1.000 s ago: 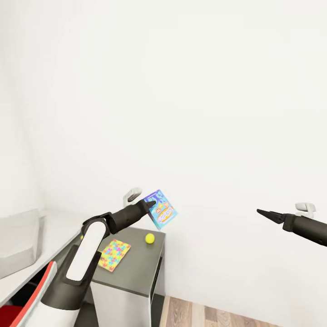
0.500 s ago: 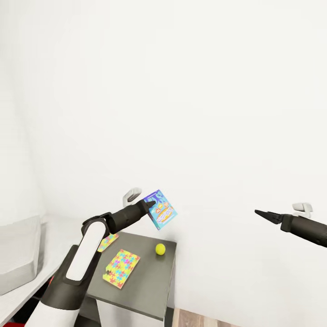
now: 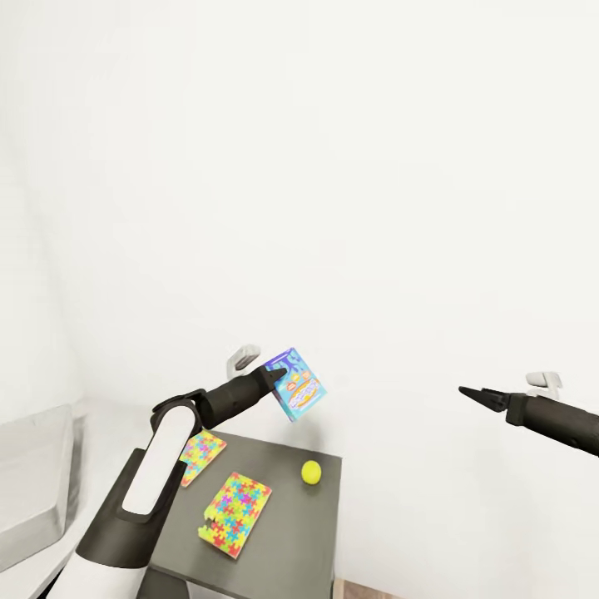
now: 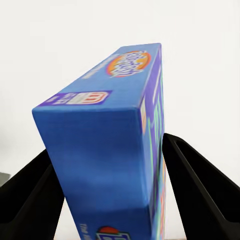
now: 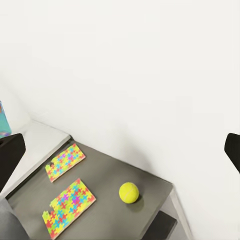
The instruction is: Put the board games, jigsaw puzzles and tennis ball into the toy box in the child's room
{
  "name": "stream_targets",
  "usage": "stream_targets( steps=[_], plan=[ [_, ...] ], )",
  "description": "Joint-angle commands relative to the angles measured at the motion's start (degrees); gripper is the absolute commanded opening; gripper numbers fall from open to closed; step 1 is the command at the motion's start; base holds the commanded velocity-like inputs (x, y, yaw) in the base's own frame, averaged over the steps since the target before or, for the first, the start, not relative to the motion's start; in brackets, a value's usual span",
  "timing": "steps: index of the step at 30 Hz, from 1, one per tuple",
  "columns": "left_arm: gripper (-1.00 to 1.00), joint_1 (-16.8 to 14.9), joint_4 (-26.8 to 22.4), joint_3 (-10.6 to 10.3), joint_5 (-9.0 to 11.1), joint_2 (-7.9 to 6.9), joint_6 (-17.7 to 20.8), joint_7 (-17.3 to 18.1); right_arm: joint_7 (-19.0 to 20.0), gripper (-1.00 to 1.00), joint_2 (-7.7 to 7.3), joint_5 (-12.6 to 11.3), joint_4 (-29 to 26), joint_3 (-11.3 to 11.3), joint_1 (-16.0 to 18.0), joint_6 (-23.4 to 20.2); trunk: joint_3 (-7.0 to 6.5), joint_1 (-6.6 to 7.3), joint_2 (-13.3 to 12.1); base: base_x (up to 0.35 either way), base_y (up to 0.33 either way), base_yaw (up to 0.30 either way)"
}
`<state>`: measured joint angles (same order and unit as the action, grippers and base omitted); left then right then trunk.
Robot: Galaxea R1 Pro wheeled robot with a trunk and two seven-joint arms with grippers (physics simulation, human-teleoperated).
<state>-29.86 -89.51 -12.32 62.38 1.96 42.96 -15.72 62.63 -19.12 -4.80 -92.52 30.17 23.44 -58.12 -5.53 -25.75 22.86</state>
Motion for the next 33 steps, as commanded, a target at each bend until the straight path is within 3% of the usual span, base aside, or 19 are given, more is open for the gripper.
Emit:
stream_targets(
  steps=[1, 21, 33],
  plan=[
    [-1.00, 0.0, -0.1, 0.0, 0.6, 0.04, 0.1, -0.6, 0.0, 1.00, -0.02, -0.3, 0.0, -0.2, 0.0, -0.4, 0.12, -0.03, 0.1, 0.082, 0.062, 0.000],
    [-1.00, 0.0, -0.1, -0.2, 0.6, 0.16, 0.1, -0.6, -0.1, 1.00, -0.03, -0.2, 0.1, -0.9, 0.1, -0.5, 1.96, -0.03, 0.1, 0.021, 0.016, 0.007],
    [-1.00, 0.0, -0.1, -0.2, 0.6, 0.15, 0.1, -0.6, -0.1, 1.00, -0.02, -0.3, 0.1, -0.8, 0.1, -0.5, 2.35, -0.03, 0.1, 0.001, 0.001, 0.013]
  ],
)
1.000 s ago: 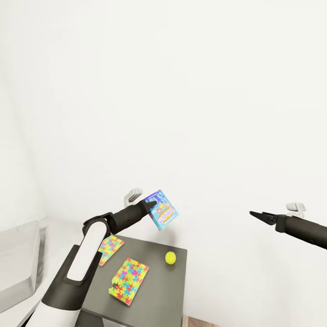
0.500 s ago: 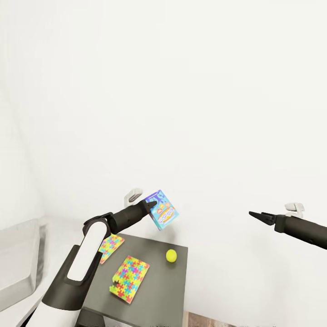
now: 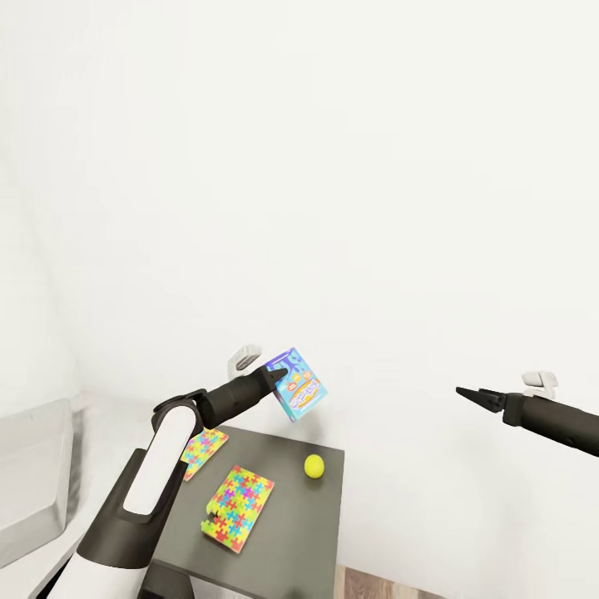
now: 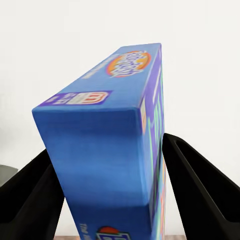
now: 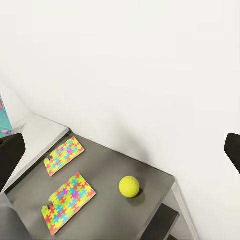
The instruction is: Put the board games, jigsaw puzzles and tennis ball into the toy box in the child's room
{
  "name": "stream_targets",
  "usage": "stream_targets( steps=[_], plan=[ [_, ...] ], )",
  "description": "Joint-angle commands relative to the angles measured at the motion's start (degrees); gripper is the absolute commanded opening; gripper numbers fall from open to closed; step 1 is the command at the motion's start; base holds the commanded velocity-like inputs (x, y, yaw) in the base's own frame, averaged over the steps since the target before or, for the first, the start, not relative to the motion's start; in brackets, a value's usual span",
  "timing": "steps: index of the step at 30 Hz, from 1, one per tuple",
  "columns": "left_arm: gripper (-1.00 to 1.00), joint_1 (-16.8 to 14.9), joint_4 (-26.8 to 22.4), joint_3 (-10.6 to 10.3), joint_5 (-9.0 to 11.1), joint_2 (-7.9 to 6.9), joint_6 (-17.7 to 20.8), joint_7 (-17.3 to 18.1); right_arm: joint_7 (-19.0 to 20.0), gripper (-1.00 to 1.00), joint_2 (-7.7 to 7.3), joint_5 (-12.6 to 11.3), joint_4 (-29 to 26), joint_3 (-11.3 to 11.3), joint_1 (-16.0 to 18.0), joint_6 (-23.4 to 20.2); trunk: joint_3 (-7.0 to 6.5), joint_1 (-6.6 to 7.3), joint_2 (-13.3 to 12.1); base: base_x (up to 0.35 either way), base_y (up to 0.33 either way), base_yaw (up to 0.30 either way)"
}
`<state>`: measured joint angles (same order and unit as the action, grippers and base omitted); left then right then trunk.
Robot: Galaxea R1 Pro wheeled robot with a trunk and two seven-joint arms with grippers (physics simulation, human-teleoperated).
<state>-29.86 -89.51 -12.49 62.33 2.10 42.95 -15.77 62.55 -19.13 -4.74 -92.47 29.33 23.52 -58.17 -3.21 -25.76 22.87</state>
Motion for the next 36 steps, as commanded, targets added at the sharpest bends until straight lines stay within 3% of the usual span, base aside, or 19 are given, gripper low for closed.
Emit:
stream_targets(
  steps=[1, 12, 36],
  plan=[
    [-1.00, 0.0, 0.0, 0.0, 0.6, 0.01, 0.1, -0.6, 0.0, 1.00, -0.01, -0.3, 0.0, 0.0, 0.0, -0.4, 0.03, -0.02, 0.0, 0.000, 0.000, 0.019],
    [-1.00, 0.0, 0.0, -0.1, 0.6, 0.08, 0.1, -0.6, -0.9, 1.00, 0.02, -0.2, 0.0, 0.0, 0.0, -0.5, -0.03, -0.02, 0.0, 0.000, 0.000, 0.157],
    [-1.00, 0.0, 0.0, -0.2, 0.6, 0.10, 0.1, -0.6, -3.5, 1.00, 0.03, -0.2, 0.0, -0.1, 0.0, -0.5, 0.36, -0.02, 0.0, 0.000, 0.000, 0.282]
  ],
)
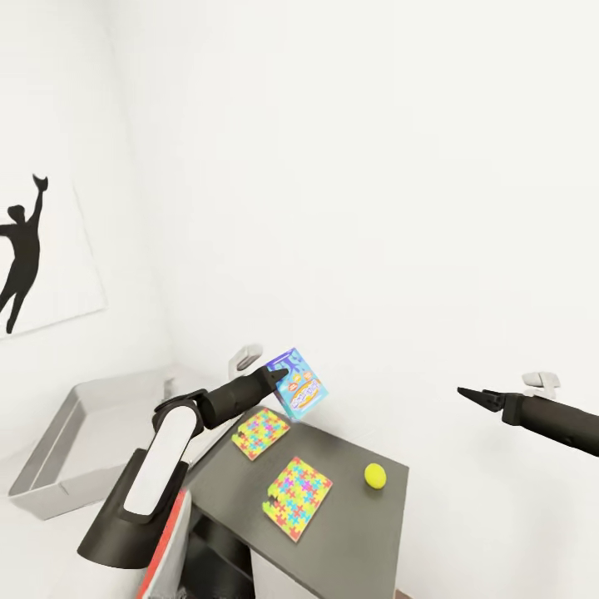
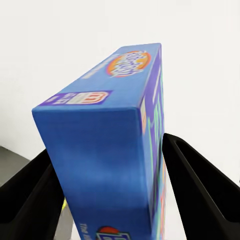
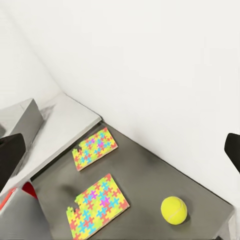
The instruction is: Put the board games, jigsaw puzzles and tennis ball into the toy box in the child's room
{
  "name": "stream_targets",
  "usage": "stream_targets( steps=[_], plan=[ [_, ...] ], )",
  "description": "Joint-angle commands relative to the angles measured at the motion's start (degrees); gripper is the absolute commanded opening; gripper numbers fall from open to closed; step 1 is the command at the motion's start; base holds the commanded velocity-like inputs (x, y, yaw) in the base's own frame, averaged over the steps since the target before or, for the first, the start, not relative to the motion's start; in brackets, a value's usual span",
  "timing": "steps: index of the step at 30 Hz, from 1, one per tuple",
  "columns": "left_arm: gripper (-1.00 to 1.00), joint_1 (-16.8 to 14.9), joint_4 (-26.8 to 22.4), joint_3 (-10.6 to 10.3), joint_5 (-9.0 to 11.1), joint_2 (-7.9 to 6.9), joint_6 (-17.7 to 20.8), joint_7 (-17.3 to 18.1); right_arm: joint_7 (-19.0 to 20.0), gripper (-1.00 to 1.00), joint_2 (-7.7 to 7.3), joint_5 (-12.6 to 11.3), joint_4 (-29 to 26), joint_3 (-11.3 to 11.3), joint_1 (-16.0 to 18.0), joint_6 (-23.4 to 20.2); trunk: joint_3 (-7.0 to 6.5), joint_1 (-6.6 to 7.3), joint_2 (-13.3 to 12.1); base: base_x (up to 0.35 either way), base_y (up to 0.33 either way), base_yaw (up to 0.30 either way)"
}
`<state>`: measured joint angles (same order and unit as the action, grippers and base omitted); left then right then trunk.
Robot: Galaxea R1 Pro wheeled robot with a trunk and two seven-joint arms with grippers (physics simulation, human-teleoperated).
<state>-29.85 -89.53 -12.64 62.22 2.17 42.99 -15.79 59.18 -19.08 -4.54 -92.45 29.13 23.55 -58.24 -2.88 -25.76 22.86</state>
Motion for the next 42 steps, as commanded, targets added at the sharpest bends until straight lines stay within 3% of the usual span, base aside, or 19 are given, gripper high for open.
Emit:
stream_targets(
  steps=[1, 18, 42],
  plan=[
    [-1.00, 0.0, 0.0, 0.0, 0.7, 0.02, 0.1, -0.6, -0.1, 1.00, -0.01, -0.4, 0.0, 0.1, 0.0, -0.5, 0.06, -0.02, 0.1, 0.000, 0.000, 0.281],
    [-1.00, 0.0, 0.0, 0.0, 0.7, 0.02, 0.1, -0.6, -0.2, 1.00, 0.00, -0.4, 0.0, 0.1, 0.0, -0.4, 0.85, -0.02, 0.1, 0.000, 0.000, 0.245],
    [-1.00, 0.0, 0.0, 0.0, 0.7, 0.02, 0.1, -0.6, -0.2, 1.00, 0.00, -0.4, 0.0, 0.0, 0.0, -0.3, 1.00, -0.02, 0.1, 0.000, 0.000, 0.045]
  ],
)
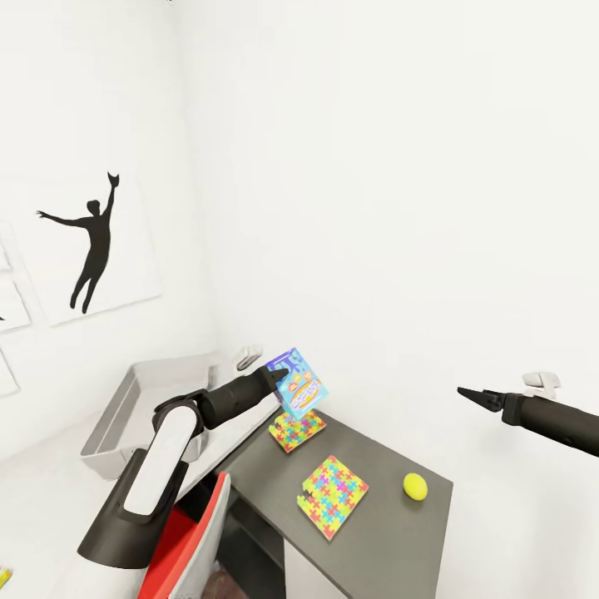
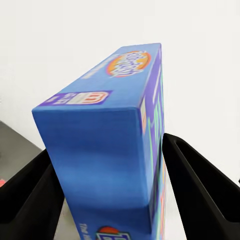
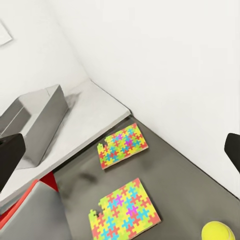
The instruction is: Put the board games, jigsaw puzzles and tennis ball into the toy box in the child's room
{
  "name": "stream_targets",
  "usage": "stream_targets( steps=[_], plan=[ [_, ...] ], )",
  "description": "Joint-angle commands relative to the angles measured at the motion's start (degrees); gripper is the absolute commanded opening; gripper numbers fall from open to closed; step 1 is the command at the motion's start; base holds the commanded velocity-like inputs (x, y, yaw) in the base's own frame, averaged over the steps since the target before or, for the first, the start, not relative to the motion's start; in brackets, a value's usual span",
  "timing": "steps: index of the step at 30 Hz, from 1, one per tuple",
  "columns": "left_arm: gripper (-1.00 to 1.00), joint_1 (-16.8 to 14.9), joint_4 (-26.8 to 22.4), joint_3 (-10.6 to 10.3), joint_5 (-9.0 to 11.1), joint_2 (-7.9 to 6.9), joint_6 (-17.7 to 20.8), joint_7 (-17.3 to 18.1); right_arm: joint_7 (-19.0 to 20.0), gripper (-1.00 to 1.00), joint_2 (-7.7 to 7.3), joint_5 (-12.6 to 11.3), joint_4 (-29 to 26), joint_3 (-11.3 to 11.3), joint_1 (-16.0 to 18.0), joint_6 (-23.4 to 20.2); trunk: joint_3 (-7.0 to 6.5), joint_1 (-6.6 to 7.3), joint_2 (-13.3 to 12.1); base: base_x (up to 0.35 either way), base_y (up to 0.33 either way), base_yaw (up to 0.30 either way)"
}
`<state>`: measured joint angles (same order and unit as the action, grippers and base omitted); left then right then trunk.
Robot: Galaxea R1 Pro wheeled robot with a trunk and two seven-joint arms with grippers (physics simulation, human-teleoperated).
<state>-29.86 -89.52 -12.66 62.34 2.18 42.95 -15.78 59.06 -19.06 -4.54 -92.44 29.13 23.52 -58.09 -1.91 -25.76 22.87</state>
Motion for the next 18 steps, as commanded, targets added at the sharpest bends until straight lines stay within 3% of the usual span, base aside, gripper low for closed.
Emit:
stream_targets(
  steps=[1, 18],
  plan=[
    [-1.00, 0.0, 0.0, 0.0, 0.6, 0.02, 0.1, -0.6, -0.1, 1.00, -0.01, -0.4, 0.0, 0.0, 0.0, -0.5, 0.01, -0.02, 0.0, 0.000, 0.000, 0.154],
    [-1.00, 0.0, 0.0, 0.0, 0.6, 0.02, 0.1, -0.6, -0.2, 1.00, -0.01, -0.3, 0.0, 0.0, 0.0, -0.6, -0.16, -0.02, 0.0, 0.000, 0.000, 0.244]
  ],
)
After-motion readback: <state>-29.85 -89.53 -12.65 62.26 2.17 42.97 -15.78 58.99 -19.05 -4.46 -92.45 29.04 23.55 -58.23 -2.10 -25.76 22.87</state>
